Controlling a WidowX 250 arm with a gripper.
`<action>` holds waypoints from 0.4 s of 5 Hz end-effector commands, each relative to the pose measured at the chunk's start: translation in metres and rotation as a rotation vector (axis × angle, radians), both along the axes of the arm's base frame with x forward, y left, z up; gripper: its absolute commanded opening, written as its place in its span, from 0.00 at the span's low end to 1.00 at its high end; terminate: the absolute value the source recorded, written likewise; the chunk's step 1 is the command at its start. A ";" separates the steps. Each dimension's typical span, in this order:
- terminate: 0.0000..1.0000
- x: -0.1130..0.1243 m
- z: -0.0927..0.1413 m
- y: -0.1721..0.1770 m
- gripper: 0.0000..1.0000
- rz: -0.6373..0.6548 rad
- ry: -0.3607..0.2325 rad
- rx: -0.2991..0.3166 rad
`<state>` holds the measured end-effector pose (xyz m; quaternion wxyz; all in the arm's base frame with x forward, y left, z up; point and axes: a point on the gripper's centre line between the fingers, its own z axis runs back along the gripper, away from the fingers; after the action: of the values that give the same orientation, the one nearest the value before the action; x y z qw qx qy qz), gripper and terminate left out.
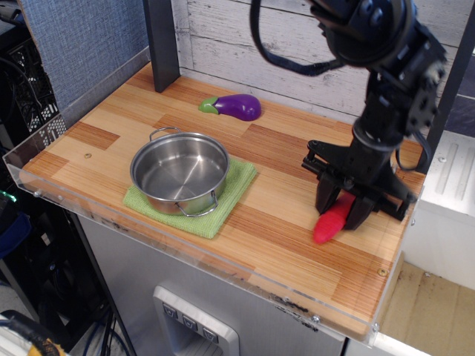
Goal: Move red utensil to left side of bowl
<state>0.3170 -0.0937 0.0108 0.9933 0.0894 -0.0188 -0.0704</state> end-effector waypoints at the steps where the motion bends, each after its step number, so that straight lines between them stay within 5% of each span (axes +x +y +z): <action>1: 0.00 -0.011 0.088 0.018 0.00 0.021 -0.329 -0.042; 2: 0.00 -0.022 0.095 0.066 0.00 0.100 -0.300 -0.111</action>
<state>0.2962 -0.0226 0.0973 0.9891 0.0459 -0.1398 0.0015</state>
